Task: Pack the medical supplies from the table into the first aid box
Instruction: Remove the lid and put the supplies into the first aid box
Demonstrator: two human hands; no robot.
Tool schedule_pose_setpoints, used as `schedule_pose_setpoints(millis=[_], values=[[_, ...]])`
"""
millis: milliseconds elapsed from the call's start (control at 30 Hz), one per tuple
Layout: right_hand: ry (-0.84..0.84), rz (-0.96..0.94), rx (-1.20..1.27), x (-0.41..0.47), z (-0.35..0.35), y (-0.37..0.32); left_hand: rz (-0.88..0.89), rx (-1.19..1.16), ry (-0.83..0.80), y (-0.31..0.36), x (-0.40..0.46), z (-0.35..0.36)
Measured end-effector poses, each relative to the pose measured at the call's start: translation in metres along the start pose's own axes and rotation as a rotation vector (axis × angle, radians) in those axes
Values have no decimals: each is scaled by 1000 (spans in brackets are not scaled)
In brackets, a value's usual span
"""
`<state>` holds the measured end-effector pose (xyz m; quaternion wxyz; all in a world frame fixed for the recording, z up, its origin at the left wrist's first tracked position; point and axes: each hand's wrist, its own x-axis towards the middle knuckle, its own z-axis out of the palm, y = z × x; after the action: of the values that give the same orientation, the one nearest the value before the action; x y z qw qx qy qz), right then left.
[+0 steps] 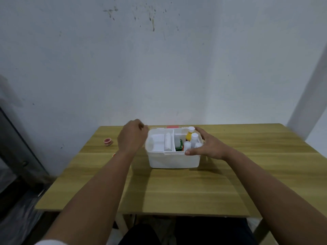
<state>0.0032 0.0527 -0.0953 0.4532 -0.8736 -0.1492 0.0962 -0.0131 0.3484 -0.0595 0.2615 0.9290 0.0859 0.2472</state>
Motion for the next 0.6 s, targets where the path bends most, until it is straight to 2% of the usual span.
schedule_pose_setpoints(millis=[67, 167, 233, 300, 433, 600], values=[[-6, -4, 11, 1, 0, 1, -98, 66, 10, -38, 2, -9], [-9, -10, 13, 1, -2, 0, -264, 227, -132, -89, -4, -20], [-10, -19, 13, 1, -2, -1, -284, 264, -261, -111, -10, -21], [-8, -28, 17, 0, -2, -2, -261, 273, -320, -126, -15, -17], [-7, -27, 15, 1, -2, -1, -242, 308, -264, -134, -10, -9], [-3, -1, 0, 3, -1, 3, -317, 297, -190, -145, 10, -1]])
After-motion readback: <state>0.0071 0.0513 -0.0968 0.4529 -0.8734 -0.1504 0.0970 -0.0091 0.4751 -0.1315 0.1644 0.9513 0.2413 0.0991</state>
